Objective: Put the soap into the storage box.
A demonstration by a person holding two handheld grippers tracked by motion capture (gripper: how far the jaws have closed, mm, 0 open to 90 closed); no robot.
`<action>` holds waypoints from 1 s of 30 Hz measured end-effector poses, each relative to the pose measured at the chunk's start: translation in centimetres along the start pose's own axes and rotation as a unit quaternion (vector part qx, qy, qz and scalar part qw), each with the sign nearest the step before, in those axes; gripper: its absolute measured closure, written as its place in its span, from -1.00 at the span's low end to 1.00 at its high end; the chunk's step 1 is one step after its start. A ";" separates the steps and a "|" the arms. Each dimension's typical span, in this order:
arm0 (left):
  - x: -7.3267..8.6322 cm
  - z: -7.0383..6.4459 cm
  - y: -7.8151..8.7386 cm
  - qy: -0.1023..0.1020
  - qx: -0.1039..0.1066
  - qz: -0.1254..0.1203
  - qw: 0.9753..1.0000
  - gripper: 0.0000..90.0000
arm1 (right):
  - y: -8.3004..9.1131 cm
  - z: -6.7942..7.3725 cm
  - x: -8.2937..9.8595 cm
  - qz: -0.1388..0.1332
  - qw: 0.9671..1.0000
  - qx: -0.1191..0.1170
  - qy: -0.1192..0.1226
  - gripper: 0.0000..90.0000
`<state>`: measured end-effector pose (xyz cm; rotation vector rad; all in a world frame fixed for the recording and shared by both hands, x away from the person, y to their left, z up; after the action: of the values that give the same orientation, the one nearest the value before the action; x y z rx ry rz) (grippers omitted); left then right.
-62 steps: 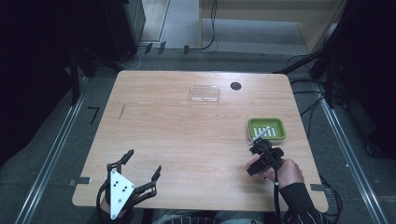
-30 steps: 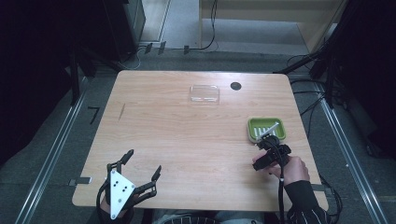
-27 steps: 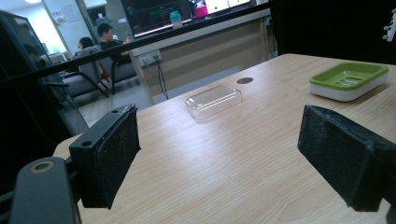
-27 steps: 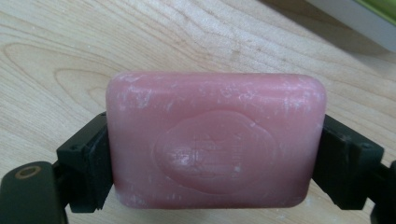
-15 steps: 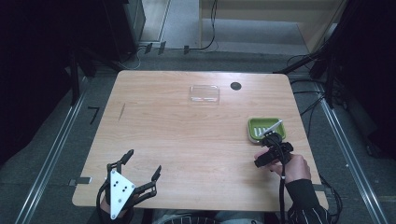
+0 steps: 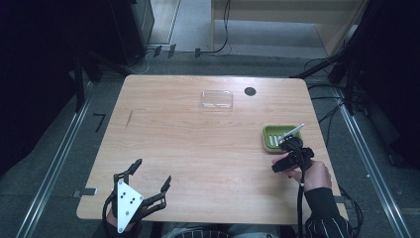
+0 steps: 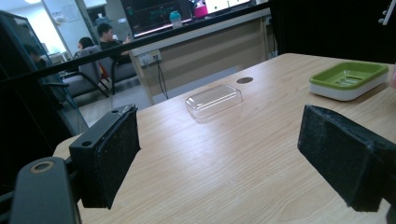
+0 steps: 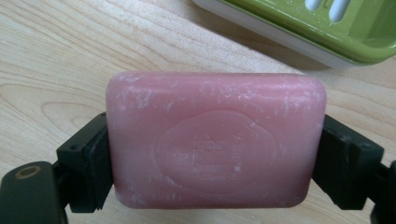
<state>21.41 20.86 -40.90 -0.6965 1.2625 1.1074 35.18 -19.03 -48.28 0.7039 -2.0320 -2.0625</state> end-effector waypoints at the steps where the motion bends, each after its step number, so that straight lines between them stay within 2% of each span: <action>1: 0.0 0.0 0.0 0.000 0.000 0.000 1.000 -0.71 | 0.0 0.0 0.0 0.000 1.000 0.000 0.000 -0.69; 7: 0.0 0.0 0.0 0.000 0.000 0.000 1.000 -0.71 | 0.2 -0.4 -0.3 -0.005 1.000 0.002 -0.008 -0.69; 16: 0.0 0.0 0.0 -0.001 0.000 0.000 1.000 -0.71 | 0.8 -1.5 -1.1 -0.028 0.999 0.005 -0.031 -0.69; 30: 0.0 0.0 0.0 -0.001 0.000 0.000 1.000 -0.71 | 1.2 -2.2 -2.3 -0.049 0.998 0.009 -0.045 -0.69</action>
<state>21.42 20.85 -40.90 -0.6948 1.2604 1.1069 37.94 -20.11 -46.54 0.7407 -2.1060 -2.1702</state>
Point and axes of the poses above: each handheld gripper's, and its own axes: y roughly backward along the jaws, x roughly out of its underside, z roughly to its left, the point moved 5 cm from there along -y, roughly forward along the jaws, and after that the axes turned 3 degrees about y, right-handed, at the moved point
